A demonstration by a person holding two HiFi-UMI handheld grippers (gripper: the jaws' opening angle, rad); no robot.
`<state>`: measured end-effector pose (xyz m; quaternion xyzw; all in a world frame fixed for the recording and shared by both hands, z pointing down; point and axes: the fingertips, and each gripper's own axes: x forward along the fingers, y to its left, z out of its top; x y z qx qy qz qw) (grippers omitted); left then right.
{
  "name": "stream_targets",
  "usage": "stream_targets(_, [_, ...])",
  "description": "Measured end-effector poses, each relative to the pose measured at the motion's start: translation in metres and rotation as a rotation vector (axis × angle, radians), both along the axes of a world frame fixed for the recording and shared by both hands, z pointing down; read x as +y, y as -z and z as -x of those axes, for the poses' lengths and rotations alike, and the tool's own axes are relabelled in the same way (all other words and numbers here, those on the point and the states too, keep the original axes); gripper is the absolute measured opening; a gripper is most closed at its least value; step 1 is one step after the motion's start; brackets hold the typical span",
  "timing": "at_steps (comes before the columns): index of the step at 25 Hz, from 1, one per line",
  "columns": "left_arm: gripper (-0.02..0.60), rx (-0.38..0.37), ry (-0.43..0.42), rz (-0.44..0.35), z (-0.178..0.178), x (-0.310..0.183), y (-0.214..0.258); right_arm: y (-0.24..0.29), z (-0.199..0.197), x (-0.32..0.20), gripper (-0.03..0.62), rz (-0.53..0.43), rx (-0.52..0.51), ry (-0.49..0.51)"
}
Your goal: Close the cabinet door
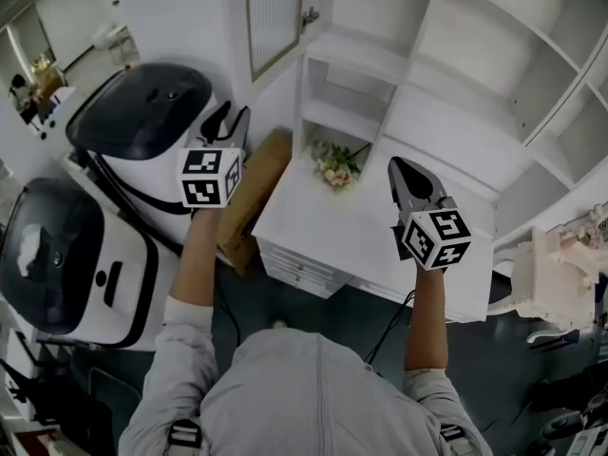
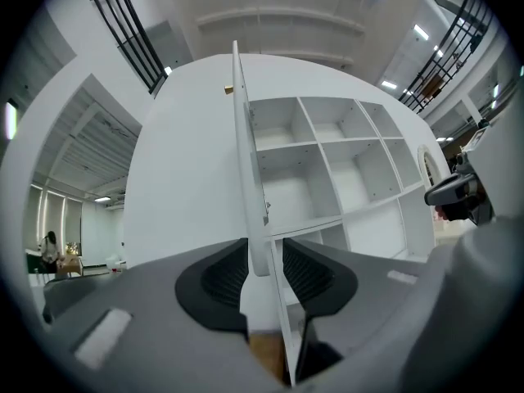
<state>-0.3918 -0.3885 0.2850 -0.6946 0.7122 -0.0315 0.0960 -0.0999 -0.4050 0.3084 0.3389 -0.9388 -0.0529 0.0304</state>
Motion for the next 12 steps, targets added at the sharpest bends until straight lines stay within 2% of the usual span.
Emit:
stream_targets(6, [0.123,-0.031,-0.046,-0.006,0.004,-0.018,-0.004,-0.003,0.017,-0.012,0.002,0.007,-0.014,-0.015])
stream_targets(9, [0.107,-0.002,-0.054,-0.026,0.003,-0.021,-0.001,-0.007,0.016,-0.021,0.002,0.018,-0.001,-0.014])
stream_targets(12, [0.094,0.054,-0.028,-0.051,0.0,-0.019,-0.002,-0.008,0.007,-0.028,0.002,0.027,-0.005,-0.012])
